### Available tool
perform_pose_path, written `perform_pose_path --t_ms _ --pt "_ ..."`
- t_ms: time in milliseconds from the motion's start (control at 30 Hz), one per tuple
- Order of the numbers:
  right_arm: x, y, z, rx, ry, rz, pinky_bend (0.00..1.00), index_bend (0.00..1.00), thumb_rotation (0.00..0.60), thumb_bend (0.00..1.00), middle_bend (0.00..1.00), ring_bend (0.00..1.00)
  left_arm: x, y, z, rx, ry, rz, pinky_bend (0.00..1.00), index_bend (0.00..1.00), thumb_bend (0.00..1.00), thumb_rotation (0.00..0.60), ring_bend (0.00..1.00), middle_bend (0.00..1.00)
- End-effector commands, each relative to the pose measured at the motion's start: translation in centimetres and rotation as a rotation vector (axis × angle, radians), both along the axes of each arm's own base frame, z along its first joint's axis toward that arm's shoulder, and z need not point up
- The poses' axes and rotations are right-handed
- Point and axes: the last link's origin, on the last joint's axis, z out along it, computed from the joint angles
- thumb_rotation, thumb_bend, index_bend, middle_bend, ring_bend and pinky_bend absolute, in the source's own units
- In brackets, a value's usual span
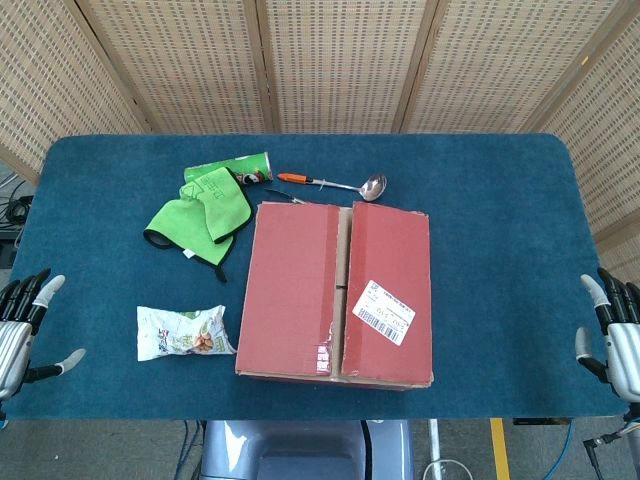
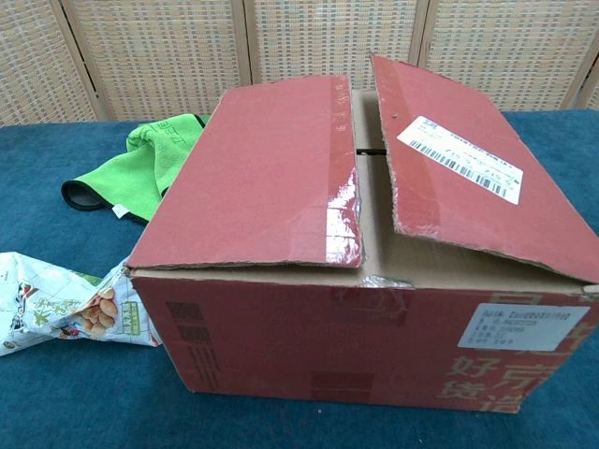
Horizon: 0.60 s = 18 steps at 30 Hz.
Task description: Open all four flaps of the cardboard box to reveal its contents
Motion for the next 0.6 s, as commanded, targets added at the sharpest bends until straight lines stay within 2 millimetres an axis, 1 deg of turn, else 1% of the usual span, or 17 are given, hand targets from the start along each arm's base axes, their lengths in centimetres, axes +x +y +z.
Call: perform_pose_path --t_ms 33,600 --pt "-0.05 -0.02 -0.02 0.001 -0.001 0.0 0.0 0.0 0.6 0.67 0.0 0.0 0.02 -0.02 0.01 0.0 0.001 0.001 0.0 0.01 0.1 0.517 0.0 0.0" --pt "-0.11 -0.22 -0.01 0.001 -0.02 0.014 0.0 0.0 0.6 0.67 0.0 0.0 0.21 -0.07 0.2 0.006 0.007 0.002 0.0 0.01 0.11 0.515 0.0 0.0"
